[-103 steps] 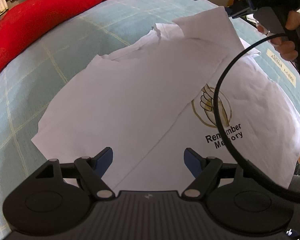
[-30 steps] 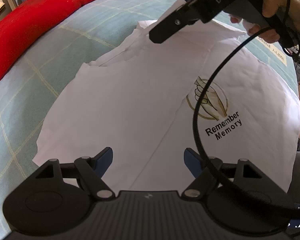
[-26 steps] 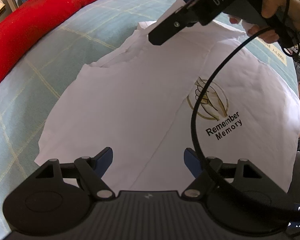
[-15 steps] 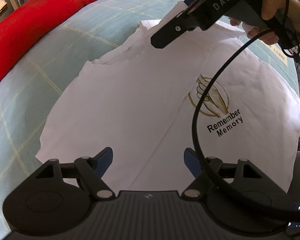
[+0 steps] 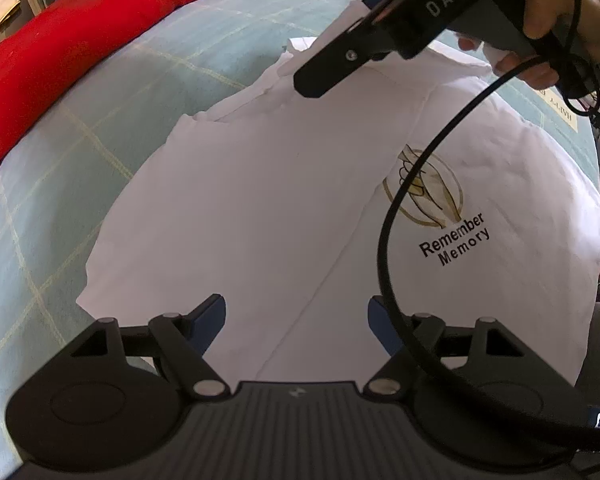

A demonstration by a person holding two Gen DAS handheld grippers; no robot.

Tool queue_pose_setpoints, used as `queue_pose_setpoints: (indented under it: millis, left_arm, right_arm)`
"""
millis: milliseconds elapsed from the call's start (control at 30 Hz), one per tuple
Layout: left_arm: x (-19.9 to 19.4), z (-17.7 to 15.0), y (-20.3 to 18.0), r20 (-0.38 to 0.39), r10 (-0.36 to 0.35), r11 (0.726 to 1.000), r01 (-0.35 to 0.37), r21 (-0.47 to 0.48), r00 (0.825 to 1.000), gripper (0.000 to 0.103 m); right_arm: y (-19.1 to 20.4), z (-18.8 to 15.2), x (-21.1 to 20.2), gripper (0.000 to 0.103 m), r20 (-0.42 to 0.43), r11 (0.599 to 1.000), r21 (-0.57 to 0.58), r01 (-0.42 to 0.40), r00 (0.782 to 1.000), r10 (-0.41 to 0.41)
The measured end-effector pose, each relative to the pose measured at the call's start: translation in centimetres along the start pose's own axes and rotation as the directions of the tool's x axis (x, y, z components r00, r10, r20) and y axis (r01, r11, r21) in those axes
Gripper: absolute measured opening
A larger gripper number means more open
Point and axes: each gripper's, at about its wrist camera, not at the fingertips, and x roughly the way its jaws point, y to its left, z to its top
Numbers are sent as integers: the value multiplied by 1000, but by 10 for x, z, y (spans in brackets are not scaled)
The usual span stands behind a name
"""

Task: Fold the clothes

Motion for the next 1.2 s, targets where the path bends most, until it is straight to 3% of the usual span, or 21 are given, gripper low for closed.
queue_pose_setpoints:
  millis: [833, 1200]
  left_arm:
    - [1, -10, 6, -8, -3, 1000, 3, -25, 1000, 79]
    - [2, -6, 1, -10, -8, 1000, 8, -23, 1000, 79]
  right_arm:
    - [25, 0, 43, 103, -109, 995, -98, 25, 993, -35]
    - [12, -14, 46, 103, -185, 997, -57, 57, 980, -67]
